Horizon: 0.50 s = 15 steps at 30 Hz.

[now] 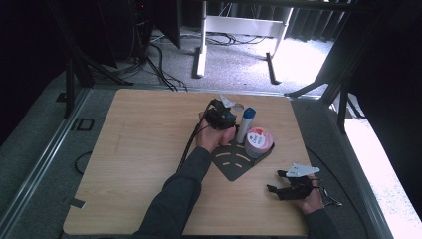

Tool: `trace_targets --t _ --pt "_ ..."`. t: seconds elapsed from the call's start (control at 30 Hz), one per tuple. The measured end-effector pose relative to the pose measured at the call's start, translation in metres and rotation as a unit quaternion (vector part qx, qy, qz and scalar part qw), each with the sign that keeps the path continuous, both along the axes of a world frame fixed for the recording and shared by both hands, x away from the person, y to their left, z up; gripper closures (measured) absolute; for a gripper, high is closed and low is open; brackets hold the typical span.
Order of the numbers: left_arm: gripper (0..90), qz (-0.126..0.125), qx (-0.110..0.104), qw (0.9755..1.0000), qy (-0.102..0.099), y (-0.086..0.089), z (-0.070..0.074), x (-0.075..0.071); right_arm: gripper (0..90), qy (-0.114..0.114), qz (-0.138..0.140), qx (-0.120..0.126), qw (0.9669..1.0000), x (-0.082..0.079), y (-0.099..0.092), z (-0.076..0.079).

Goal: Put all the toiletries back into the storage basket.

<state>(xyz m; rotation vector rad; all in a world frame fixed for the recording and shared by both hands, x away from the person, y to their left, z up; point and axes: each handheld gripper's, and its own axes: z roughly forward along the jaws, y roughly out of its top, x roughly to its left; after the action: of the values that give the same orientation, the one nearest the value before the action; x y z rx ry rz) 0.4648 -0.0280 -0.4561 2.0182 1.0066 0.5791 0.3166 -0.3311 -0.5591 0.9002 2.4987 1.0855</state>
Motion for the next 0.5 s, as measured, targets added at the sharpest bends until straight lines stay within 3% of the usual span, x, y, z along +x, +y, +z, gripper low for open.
trace_targets --t 0.5 --pt "53.0 0.006 0.0 1.0 0.001 -0.0077 -0.0036 0.002 23.5 0.0 0.0 0.0 1.0 0.0 0.0 0.0"
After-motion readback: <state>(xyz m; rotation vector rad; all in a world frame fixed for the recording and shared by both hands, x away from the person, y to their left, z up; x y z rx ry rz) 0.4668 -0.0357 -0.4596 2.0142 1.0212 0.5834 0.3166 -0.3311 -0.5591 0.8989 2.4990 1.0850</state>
